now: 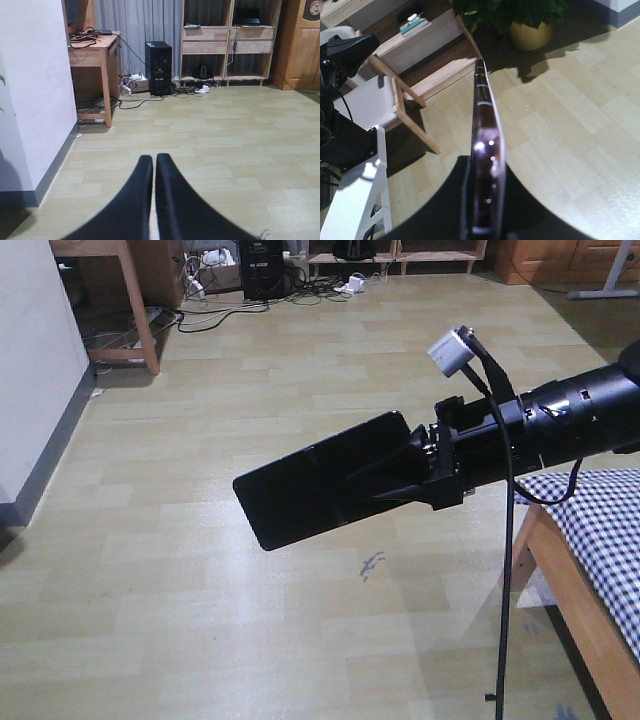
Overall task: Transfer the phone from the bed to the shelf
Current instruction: 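Carry the phone in the right gripper while driving to the shelf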
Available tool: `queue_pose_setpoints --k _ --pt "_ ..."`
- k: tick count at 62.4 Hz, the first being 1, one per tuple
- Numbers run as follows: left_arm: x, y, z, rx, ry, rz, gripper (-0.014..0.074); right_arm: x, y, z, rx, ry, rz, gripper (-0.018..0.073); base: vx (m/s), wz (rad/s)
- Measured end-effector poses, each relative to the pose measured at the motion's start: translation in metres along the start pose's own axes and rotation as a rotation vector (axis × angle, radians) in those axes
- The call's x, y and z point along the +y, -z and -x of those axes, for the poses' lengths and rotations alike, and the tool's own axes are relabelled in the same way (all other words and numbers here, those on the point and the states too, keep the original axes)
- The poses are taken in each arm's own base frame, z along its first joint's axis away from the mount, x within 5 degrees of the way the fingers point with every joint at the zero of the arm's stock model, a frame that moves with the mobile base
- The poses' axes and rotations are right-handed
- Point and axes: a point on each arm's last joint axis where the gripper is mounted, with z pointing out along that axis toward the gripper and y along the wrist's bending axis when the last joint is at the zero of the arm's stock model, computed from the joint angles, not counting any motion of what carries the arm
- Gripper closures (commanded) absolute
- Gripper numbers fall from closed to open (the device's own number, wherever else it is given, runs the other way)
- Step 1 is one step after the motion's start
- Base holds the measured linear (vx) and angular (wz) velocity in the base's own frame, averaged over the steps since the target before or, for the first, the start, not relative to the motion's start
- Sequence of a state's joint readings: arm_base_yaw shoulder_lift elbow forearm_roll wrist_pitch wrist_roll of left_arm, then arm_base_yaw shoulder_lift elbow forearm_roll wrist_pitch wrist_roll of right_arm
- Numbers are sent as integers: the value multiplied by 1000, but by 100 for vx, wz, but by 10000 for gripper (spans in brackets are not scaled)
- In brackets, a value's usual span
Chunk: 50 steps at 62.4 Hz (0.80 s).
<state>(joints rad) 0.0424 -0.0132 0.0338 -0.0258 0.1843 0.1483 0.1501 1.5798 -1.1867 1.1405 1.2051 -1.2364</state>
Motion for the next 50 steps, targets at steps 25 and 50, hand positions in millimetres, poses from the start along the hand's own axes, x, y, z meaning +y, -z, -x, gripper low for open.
queue_pose_setpoints --k 25,50 --pt "0 0 0 0 0 0 595 0 0 0 0 0 0 561 36 -5" --pt "0 0 0 0 0 0 595 0 0 0 0 0 0 561 40 -3"
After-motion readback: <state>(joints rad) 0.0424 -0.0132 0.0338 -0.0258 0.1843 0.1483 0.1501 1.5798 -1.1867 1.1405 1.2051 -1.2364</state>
